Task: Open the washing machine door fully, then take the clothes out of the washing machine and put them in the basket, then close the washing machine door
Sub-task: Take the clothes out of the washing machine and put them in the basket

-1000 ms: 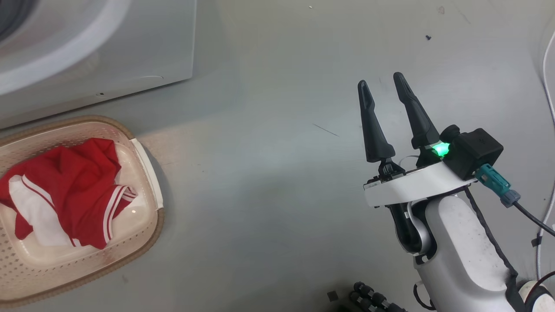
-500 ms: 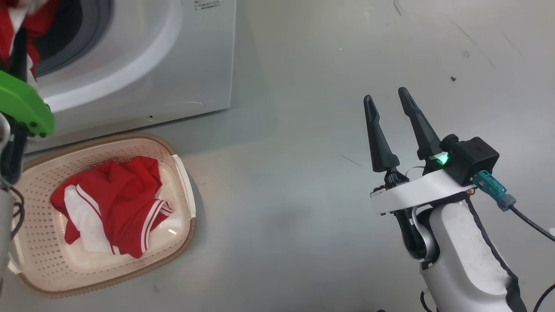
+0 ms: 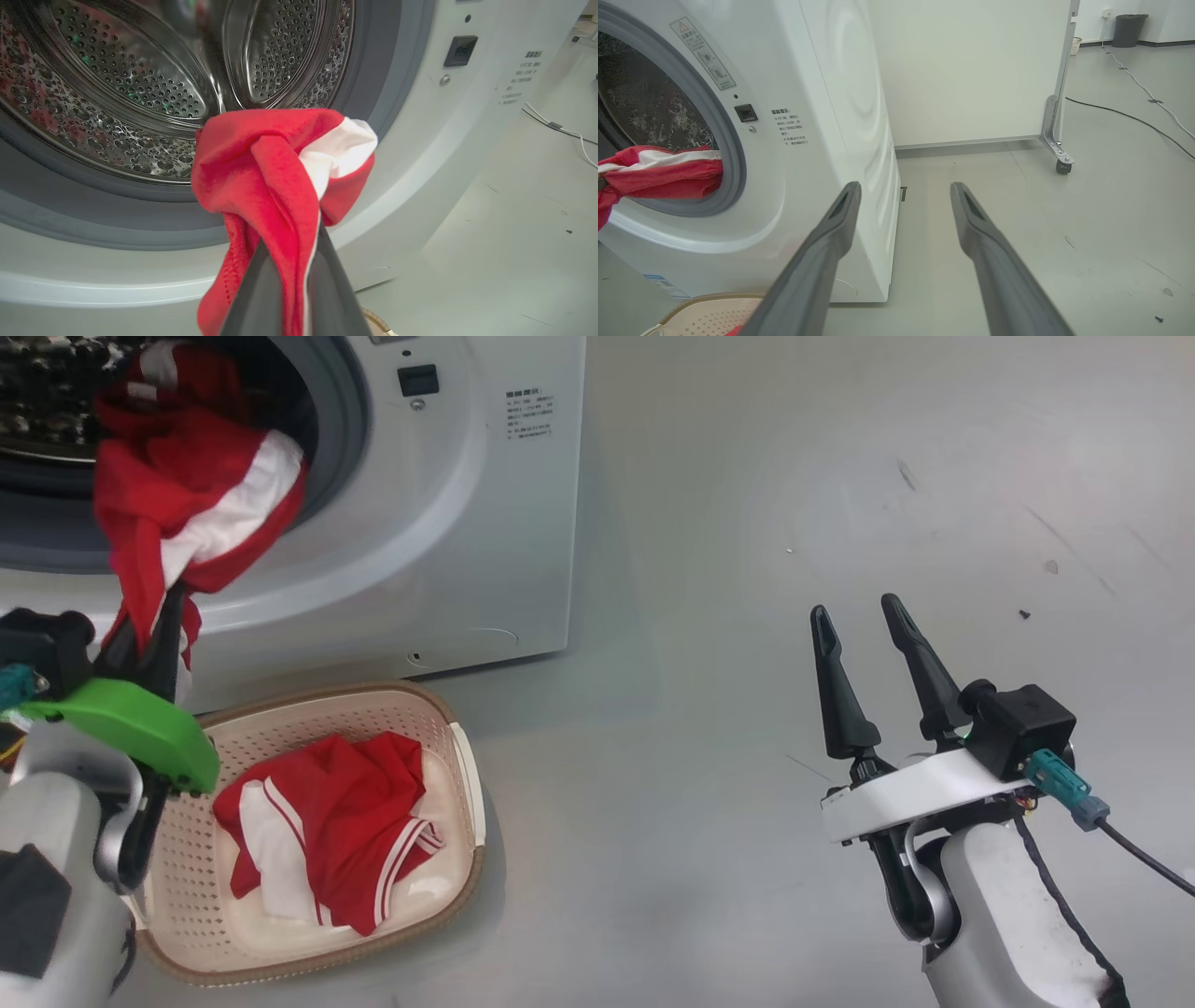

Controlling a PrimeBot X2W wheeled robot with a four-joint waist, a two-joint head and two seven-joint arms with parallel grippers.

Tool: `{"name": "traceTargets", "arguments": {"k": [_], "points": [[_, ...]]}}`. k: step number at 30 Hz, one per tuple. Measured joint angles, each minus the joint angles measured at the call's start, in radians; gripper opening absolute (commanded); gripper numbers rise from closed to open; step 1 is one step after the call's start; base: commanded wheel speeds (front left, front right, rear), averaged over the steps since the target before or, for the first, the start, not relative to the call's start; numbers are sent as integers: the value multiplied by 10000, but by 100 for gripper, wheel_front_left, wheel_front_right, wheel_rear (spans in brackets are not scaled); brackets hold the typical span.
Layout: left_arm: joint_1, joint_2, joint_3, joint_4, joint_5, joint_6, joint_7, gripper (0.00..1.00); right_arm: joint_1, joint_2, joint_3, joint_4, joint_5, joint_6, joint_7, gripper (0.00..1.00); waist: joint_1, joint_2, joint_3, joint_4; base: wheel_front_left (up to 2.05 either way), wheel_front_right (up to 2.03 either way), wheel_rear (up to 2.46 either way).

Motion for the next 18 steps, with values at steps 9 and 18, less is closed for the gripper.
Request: {"name": "traceTargets", "arguments": {"k": [9,18], "points": [[1158,-278,-88,35,351,2,-1035,0,639,-107,-113,228,-8,94,0,100,0,0,-1014,512,0,0,0],[1845,-430,10,-414,523,347,-1243,0,1051,-94,-98,297,-40,178,0,100,-1,0,-1793,1023,0,0,0]]}}
